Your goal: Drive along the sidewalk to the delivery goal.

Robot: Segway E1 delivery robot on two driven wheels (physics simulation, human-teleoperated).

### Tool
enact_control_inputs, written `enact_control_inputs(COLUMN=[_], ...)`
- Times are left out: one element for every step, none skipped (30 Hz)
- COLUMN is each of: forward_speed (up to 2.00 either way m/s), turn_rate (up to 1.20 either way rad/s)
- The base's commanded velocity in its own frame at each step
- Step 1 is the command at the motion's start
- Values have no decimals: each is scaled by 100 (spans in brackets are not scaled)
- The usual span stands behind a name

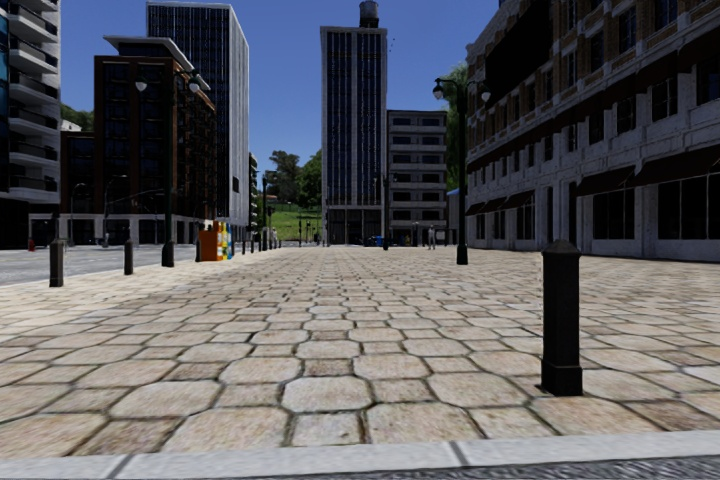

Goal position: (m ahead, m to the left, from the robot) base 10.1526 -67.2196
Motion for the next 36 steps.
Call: enact_control_inputs(forward_speed=[200, 200, 200, 200, 200, 200, 200, 200, 200, 200, 200, 200, 200, 200, 200, 200, 200, 200, 200, 200, 200, 200, 200, 200, 200, 200, 200, 200, 200, 200, 200, 200, 200, 200, 200, 200], turn_rate=[0, 0, 0, 0, 0, 0, 0, 0, 0, 0, 0, 0, 0, 0, 0, 0, 0, 0, 0, 0, 0, 0, 0, 0, 0, 0, 0, 0, -59, -107, -115, -116, -79, -79, -3, -1])
